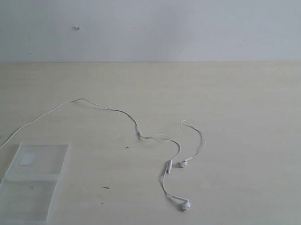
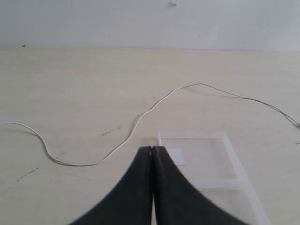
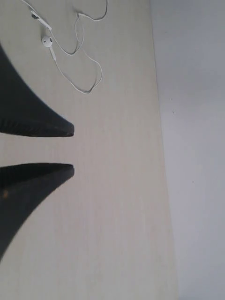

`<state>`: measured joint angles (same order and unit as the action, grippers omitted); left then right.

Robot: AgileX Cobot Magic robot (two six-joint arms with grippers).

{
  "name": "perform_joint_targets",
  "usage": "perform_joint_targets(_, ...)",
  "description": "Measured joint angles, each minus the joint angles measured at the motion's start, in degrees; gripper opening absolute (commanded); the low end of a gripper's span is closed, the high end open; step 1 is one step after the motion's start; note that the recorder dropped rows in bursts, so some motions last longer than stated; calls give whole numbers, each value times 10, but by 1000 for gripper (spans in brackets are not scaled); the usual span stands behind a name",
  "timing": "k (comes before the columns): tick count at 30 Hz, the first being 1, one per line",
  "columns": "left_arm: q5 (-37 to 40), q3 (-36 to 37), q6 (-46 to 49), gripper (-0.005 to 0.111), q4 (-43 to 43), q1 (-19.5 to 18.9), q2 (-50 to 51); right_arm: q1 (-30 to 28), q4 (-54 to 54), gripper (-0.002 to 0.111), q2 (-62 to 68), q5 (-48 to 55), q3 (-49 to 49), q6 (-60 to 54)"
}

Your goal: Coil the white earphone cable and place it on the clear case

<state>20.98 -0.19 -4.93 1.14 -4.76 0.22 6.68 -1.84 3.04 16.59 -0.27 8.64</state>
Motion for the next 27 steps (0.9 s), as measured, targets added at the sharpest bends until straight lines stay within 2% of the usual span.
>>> perform_joint_targets(15, -2, 0, 1, 0, -11, 0, 0, 0, 0, 21, 0, 0, 0, 0)
perform_joint_targets(24, -168, 2, 2, 0, -20, 0, 0, 0, 0, 21, 0, 0, 0, 0)
perform_joint_targets(27, -267, 2, -14, 0, -20, 0, 0, 0, 0, 21, 0, 0, 0, 0)
